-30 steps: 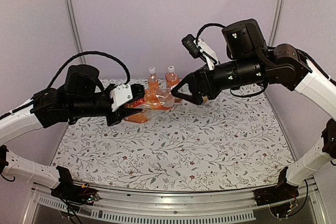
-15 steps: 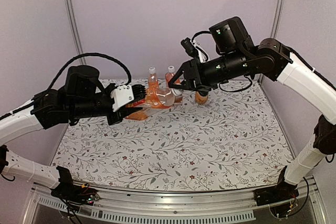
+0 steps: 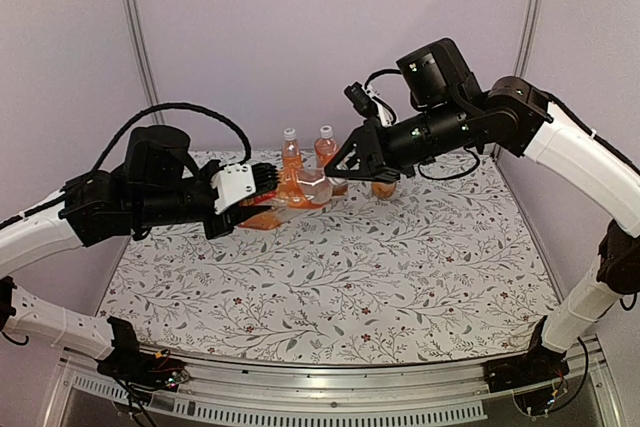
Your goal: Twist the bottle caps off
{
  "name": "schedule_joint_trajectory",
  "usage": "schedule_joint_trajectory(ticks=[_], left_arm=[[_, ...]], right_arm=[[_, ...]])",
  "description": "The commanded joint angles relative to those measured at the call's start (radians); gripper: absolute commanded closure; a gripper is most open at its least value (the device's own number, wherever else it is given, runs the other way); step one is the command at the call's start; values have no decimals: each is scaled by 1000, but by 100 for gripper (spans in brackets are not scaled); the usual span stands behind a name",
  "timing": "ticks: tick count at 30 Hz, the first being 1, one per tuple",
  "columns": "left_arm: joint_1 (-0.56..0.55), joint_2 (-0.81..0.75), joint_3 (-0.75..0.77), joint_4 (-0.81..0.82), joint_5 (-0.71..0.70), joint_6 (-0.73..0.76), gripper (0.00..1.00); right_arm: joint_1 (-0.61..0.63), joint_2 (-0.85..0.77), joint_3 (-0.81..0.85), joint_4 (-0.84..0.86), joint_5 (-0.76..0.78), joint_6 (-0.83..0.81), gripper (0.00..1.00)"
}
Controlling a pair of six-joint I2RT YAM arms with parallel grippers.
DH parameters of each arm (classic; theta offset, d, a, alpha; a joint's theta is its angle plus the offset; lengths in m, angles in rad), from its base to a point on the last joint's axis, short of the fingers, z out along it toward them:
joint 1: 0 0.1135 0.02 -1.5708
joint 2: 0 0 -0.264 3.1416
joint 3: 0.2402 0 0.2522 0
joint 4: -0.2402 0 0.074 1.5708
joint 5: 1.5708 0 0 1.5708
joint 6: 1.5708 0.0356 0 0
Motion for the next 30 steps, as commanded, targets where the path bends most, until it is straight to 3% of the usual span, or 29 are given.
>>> schedule_joint_trajectory(ticks=[1,4,9,12,18,24,25,26,27,28,30], left_arm=[[-14,-3,-2,28,13,-20,88],[-10,-11,28,-23,131,-58,90],[-8,-9,135,-255,580,-95,91],[-9,5,183,-350,739,-135,91],[-8,21,205,-355,741,-109,92],[-7,25,201,-312,702,-160,92],[-3,20,194,-295,688,-172,93],[2,14,185,-280,674,-187,93],[8,10,176,-262,655,-199,93],[13,6,166,-244,633,-209,93],[21,-2,142,-208,562,-215,93]], right_arm=[[0,-12,-11,-13,-64,-39,100],[43,-20,0,-21,-84,-177,100],[201,-72,-35,-35,-69,-641,100],[225,-105,-41,-57,-42,-809,100],[279,-104,7,-158,41,-1162,100],[281,-72,26,-185,156,-1281,100],[281,-82,1,-152,181,-1276,89],[282,-93,-29,-119,202,-1259,56],[280,-114,-57,-80,217,-1238,35],[281,-128,-81,-34,227,-1197,20],[279,-165,-118,28,263,-1131,3]])
